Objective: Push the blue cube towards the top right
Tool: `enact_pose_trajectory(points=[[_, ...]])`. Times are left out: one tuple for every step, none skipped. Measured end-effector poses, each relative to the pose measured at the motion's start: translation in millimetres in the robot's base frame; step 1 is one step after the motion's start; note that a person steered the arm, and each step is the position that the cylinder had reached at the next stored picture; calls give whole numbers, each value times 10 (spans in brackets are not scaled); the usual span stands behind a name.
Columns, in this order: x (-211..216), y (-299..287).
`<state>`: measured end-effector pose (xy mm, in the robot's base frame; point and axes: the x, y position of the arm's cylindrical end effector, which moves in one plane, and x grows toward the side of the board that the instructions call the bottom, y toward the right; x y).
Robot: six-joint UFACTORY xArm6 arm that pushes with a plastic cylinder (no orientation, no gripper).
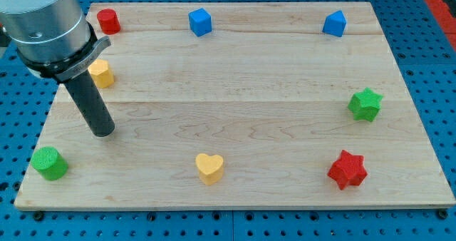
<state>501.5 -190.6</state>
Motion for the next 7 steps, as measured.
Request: enact_pose_trajectory(points=[[0, 0], [-25, -82], [-166, -96], [-149, -96], [-177, -122], [-210, -151], [-295, 192]])
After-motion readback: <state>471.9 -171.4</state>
